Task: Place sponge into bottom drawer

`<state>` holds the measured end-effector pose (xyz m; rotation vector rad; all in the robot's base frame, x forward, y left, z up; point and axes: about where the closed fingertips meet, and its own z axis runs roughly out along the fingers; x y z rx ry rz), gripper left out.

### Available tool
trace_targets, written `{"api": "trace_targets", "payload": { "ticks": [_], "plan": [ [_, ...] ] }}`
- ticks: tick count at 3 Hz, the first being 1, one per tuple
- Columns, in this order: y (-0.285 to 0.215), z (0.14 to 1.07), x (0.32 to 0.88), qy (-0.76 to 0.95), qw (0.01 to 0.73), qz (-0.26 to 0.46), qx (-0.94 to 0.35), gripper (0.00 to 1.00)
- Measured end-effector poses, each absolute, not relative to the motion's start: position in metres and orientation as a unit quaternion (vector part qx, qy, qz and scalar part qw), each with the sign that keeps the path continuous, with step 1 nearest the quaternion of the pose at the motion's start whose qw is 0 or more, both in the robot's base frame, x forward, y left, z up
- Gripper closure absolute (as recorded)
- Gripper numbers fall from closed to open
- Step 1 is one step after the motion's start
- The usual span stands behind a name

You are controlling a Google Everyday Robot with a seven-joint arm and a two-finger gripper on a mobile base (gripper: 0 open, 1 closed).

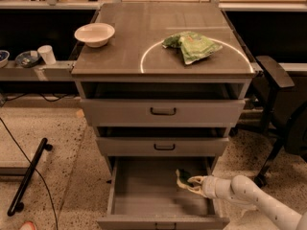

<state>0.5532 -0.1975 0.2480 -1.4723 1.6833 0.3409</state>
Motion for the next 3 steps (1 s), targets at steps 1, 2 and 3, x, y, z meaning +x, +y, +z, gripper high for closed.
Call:
{"api": "trace_targets", "payload": {
  "ticks": [1, 2, 3],
  "plan": [
    [-0.186, 0.231, 0.555, 0.662, 0.427, 0.141, -0.6, 0.82],
    [-0.177, 0.221, 0.556, 0.651, 0.432, 0.151, -0.606, 0.6],
    [-0.176, 0.219, 0.556, 0.649, 0.433, 0.153, -0.606, 0.29]
  ]
}}
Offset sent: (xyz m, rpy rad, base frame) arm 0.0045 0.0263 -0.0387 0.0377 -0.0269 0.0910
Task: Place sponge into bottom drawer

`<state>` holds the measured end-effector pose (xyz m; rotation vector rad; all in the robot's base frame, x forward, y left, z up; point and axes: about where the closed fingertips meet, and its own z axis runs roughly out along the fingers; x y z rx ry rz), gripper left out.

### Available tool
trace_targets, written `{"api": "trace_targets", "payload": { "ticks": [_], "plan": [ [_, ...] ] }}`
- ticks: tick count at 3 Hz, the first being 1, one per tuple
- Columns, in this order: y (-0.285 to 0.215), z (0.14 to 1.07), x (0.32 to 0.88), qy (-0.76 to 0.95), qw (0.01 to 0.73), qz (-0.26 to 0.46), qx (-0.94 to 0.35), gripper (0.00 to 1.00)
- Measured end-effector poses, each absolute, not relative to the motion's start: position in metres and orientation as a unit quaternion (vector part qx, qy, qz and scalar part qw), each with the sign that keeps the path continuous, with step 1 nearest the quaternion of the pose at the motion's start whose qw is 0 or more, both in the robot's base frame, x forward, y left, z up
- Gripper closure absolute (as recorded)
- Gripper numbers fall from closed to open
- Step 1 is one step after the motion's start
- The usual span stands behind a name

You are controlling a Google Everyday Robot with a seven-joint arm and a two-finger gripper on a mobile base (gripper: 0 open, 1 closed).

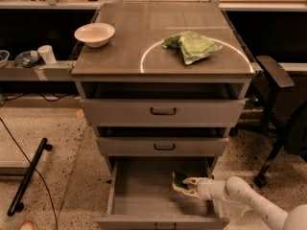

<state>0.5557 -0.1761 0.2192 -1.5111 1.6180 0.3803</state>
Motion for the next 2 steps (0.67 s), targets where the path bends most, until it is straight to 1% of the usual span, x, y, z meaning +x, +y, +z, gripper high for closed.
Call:
{"api": "trace_targets", "payload": {
  "ticks": [1, 2],
  "plan": [
    [-0.1761, 0.2192, 0.5557, 0.649, 0.433, 0.153, -0.606, 0.06],
    [-0.176, 0.2192, 0.5557, 0.649, 0.433, 0.153, -0.606, 0.0]
  ]
}}
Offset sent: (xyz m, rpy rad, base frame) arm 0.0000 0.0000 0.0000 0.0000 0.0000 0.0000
